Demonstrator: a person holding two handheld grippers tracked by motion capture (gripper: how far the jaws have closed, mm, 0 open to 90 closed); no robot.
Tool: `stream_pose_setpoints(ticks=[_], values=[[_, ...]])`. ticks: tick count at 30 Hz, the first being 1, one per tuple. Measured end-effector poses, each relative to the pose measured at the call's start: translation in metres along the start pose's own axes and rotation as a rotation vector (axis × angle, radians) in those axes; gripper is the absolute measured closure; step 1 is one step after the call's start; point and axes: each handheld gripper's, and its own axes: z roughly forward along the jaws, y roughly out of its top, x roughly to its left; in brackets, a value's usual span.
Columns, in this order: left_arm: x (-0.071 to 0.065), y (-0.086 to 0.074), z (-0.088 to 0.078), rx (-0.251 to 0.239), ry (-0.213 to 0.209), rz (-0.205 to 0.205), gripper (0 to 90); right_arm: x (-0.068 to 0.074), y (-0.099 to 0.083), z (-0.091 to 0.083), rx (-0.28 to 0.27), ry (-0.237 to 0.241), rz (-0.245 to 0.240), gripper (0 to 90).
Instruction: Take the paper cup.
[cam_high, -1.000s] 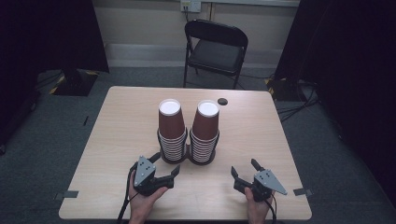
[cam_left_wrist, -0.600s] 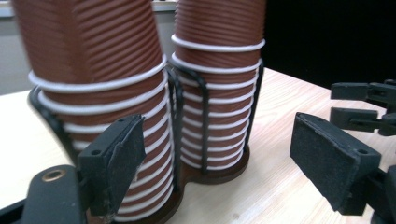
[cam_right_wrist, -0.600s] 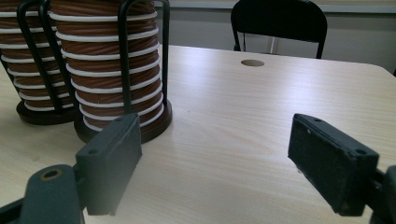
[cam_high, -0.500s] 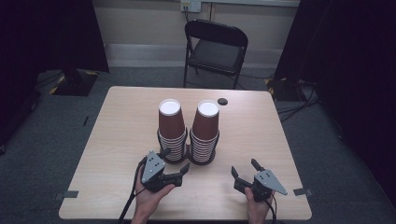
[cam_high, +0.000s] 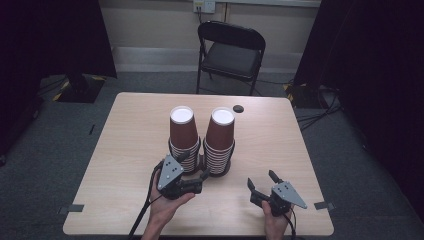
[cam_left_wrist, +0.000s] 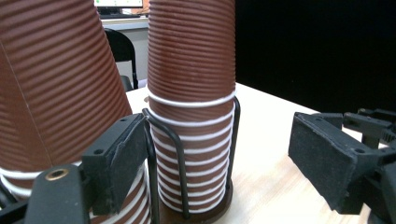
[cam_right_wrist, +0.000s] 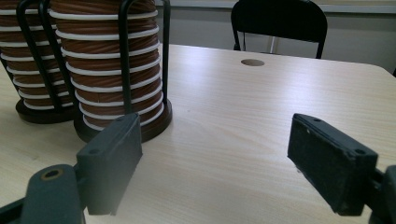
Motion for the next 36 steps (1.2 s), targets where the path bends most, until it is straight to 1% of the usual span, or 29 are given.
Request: stream_pose_setpoints(ticks=[1,5,6,9,12,16,20,23,25,28,32,36], values=[[0.000,0.001,0.001,-0.003,-0.006,0.001,19.0,0.000,0.000,0.000,0.001,0.001,0.000,17.0],[-0.001,0.007,0.005,-0.010,-0.004,-0.004,19.1,0.000,0.000,0.000,0.001,0.000,-0.001,17.2],[-0.001,0.011,0.008,-0.010,-0.003,0.003,19.0,0.000,0.000,0.000,0.001,0.000,0.000,17.3],[-0.001,0.014,0.010,-0.011,-0.007,0.003,19.0,0.000,0.000,0.000,0.002,0.001,-0.002,17.3],[0.000,0.018,0.013,-0.015,-0.013,-0.005,19.1,0.000,0.000,0.000,0.002,0.001,-0.002,17.4],[0.001,0.025,0.020,-0.013,-0.013,-0.005,19.4,0.000,0.000,0.000,0.002,0.001,-0.002,17.4],[0.000,0.028,0.022,-0.020,-0.017,-0.010,19.4,0.000,0.000,0.000,0.001,0.001,-0.001,17.4],[-0.002,0.033,0.024,-0.021,-0.011,-0.005,19.4,0.000,0.000,0.000,-0.001,0.002,0.000,17.4],[-0.003,0.037,0.026,-0.025,-0.010,0.006,19.5,0.000,0.000,0.000,-0.001,0.003,0.000,17.4],[-0.005,0.041,0.030,-0.015,-0.003,0.013,20.3,0.000,0.000,0.000,-0.003,0.003,0.000,17.5],[-0.004,0.047,0.032,-0.022,0.008,0.009,20.3,0.000,0.000,0.000,-0.001,0.004,0.000,17.5],[-0.004,0.057,0.036,-0.022,0.017,0.029,19.1,0.000,0.000,0.000,-0.001,0.004,0.000,17.5]])
